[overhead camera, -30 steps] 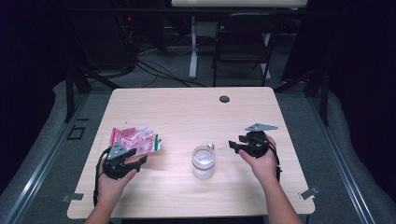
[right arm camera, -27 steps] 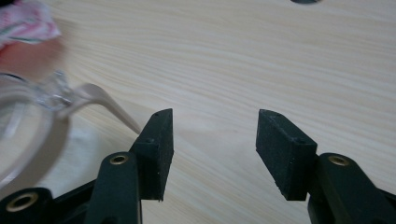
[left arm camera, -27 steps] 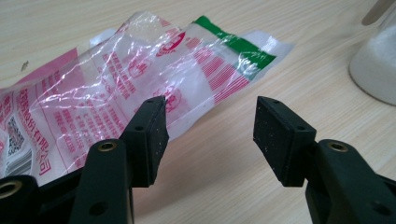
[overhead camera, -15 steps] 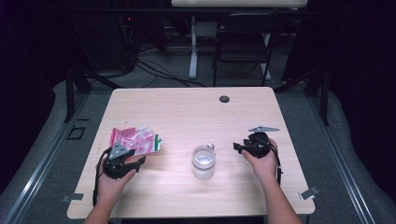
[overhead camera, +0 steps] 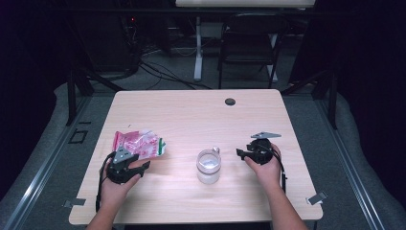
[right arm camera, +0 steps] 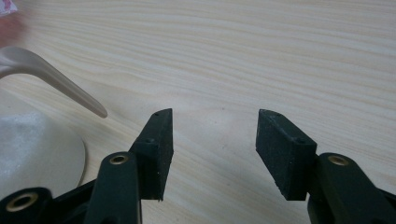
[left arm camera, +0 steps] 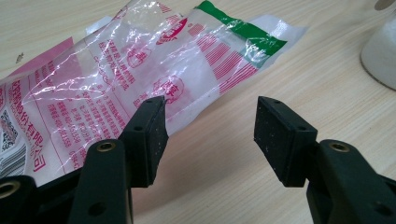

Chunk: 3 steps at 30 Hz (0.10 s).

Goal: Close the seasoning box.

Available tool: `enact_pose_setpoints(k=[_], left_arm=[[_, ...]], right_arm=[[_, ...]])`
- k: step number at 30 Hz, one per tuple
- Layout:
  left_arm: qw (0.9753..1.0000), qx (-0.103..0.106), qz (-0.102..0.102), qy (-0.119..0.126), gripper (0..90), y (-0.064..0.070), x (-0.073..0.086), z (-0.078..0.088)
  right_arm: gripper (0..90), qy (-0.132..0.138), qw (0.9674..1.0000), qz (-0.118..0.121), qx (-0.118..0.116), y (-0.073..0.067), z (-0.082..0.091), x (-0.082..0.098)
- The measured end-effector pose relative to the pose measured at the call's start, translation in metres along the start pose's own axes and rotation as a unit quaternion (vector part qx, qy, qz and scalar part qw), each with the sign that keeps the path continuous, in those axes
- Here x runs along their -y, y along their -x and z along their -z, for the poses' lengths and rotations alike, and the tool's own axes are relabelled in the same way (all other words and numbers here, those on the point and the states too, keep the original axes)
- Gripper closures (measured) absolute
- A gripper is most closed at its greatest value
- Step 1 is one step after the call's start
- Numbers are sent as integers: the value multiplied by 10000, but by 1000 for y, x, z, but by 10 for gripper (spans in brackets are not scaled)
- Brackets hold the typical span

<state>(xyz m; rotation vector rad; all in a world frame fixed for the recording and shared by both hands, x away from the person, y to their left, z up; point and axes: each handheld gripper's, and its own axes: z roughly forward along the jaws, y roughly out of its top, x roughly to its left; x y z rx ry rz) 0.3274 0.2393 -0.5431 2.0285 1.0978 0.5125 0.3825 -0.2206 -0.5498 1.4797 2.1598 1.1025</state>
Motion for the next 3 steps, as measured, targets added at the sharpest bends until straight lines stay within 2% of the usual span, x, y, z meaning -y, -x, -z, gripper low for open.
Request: enact_pose_setpoints(k=[3], left_arm=[[10000, -12, -43, 8, 434, 0, -1, 0]], right_arm=[[470, -28, 10000, -21, -27, 2, 1, 0]])
